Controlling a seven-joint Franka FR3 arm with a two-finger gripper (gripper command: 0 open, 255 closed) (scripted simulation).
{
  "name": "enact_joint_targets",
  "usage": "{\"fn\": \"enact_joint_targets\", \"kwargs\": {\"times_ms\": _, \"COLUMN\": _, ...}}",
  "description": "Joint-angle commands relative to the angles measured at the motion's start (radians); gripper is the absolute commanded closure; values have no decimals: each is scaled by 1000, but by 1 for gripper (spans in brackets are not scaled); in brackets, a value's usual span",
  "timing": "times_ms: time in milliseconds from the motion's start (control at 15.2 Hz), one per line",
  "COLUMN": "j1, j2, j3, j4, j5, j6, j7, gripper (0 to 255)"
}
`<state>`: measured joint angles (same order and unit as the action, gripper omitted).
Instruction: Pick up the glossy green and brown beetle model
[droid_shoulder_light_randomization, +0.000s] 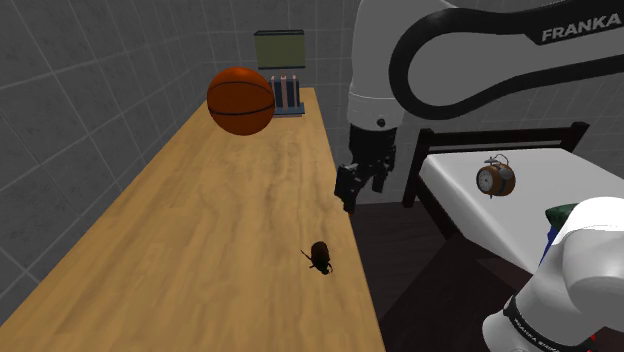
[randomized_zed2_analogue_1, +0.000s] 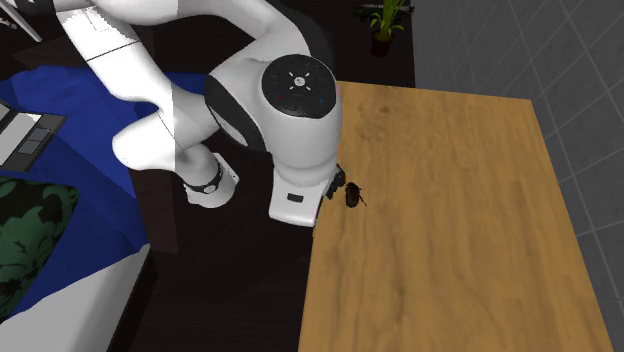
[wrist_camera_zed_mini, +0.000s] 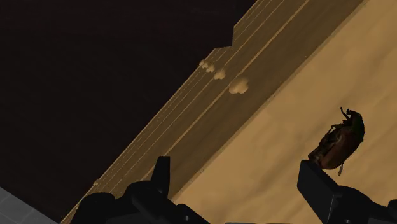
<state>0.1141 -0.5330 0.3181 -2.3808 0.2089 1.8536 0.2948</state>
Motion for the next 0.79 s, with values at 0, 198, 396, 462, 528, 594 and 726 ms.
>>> {"fn": "enact_joint_targets", "kwargs": {"times_ms": 0, "j1": 7, "j2": 57, "j3": 39, "j4": 35, "j5": 7, "j6": 24, "j7": 42, "gripper": 0}}
{"fn": "enact_joint_targets", "kwargs": {"times_ms": 198, "j1": 16, "j2": 145, "j3": 98, "j4": 86, "j5": 7, "j6": 64, "j7": 108, "gripper": 0}}
{"fn": "enact_joint_targets", "kwargs": {"times_ms": 396, "j1": 22, "j2": 241, "j3": 156, "j4": 147, "j5": -9, "j6": 101, "j7": 178, "gripper": 0}}
{"fn": "enact_joint_targets", "kwargs": {"times_ms": 462, "j1": 25, "j2": 275, "j3": 175, "j4": 169, "j5": -18, "j6": 112, "j7": 203, "gripper": 0}}
{"fn": "enact_joint_targets", "kwargs": {"times_ms": 528, "j1": 25, "j2": 279, "j3": 176, "j4": 171, "j5": -19, "j6": 113, "j7": 205, "gripper": 0}}
{"fn": "enact_joint_targets", "kwargs": {"times_ms": 594, "j1": 26, "j2": 283, "j3": 178, "j4": 161, "j5": -19, "j6": 127, "j7": 206, "gripper": 0}}
{"fn": "enact_joint_targets", "kwargs": {"times_ms": 726, "j1": 26, "j2": 291, "j3": 182, "j4": 141, "j5": -20, "j6": 155, "j7": 206, "gripper": 0}}
